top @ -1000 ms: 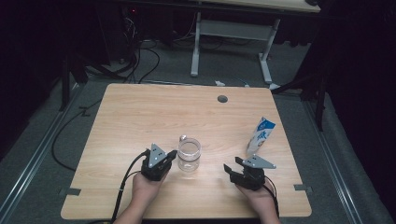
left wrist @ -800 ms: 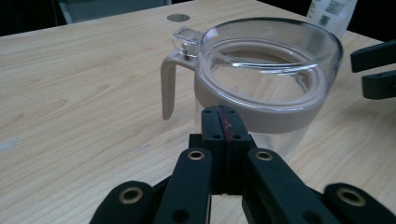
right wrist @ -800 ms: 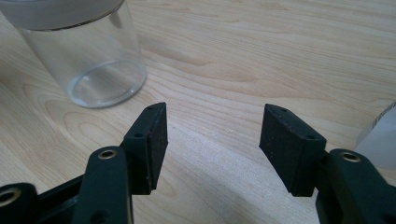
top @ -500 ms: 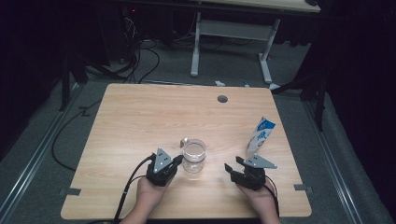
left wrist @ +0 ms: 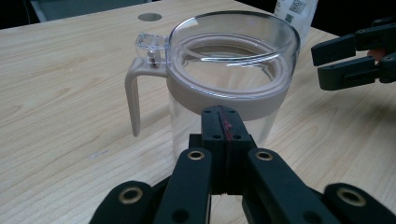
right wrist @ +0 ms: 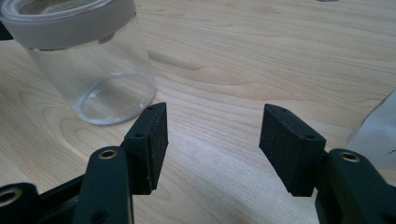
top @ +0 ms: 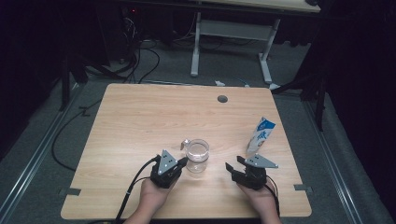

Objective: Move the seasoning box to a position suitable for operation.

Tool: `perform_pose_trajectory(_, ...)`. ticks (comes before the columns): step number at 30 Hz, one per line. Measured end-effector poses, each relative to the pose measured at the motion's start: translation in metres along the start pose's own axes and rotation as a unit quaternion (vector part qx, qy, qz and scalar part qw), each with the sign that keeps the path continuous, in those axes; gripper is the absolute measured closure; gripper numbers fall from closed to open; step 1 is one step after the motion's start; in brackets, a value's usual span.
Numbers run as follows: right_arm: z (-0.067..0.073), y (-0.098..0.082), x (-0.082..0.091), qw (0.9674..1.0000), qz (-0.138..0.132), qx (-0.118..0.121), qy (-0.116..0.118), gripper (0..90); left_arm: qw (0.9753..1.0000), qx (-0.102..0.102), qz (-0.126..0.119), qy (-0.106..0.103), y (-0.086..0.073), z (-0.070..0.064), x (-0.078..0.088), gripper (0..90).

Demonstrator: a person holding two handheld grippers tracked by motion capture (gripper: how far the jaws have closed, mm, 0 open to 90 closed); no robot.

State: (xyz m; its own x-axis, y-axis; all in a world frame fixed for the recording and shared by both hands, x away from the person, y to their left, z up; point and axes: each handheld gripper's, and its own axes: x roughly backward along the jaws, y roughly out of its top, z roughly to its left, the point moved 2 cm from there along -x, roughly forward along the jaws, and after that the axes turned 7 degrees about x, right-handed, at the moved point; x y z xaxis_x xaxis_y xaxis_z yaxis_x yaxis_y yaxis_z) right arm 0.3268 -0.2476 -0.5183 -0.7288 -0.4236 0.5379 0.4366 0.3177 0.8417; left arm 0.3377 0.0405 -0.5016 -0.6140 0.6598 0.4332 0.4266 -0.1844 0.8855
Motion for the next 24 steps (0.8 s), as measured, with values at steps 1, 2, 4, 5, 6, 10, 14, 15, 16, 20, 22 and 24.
perform_pose_trajectory(1,0.000,0.000,0.000,1.0000,-0.001,0.001,0.000,42.9,1.0000,0.000,0.000,0.000,0.000,0.000,0.000,89.7)
perform_pose_trajectory(2,0.000,0.000,0.000,1.0000,-0.001,0.001,0.001,43.0,1.0000,-0.001,0.002,-0.003,0.001,0.002,0.001,88.4)
perform_pose_trajectory(4,0.000,0.000,0.000,1.0000,-0.002,0.003,0.001,43.0,1.0000,0.000,0.004,-0.001,0.003,0.006,0.003,84.5)
perform_pose_trajectory(5,0.000,0.000,0.000,1.0000,-0.002,0.005,0.000,43.1,1.0000,0.001,0.003,0.004,0.003,0.007,0.003,83.4)
perform_pose_trajectory(6,0.000,0.000,0.000,1.0000,-0.002,0.005,0.000,43.0,1.0000,0.000,0.001,0.009,0.004,0.011,0.005,83.0)
perform_pose_trajectory(10,0.000,0.000,0.000,1.0000,-0.003,0.006,-0.001,43.2,0.9998,0.001,-0.008,0.021,0.009,0.019,0.009,76.2)
perform_pose_trajectory(14,0.000,0.000,0.000,1.0000,-0.002,0.003,-0.002,43.2,0.9995,-0.008,0.006,0.029,0.018,0.026,0.011,76.9)
perform_pose_trajectory(15,0.000,0.001,0.000,1.0000,-0.003,0.003,-0.002,43.2,0.9996,-0.009,0.008,0.026,0.021,0.028,0.011,79.8)
perform_pose_trajectory(16,0.000,0.001,0.000,1.0000,-0.002,0.004,-0.002,43.2,0.9995,-0.012,0.009,0.027,0.022,0.028,0.011,81.3)
perform_pose_trajectory(20,0.002,0.001,0.000,1.0000,-0.001,0.006,-0.001,43.1,0.9998,-0.006,0.007,0.015,0.031,0.031,0.006,89.9)
perform_pose_trajectory(22,0.002,0.001,-0.001,1.0000,-0.001,0.006,0.000,43.0,0.9998,-0.010,0.004,0.014,0.036,0.031,0.003,89.9)
perform_pose_trajectory(24,0.002,0.000,-0.001,1.0000,0.000,0.007,0.000,42.9,0.9999,-0.009,-0.001,0.013,0.040,0.031,-0.001,90.0)
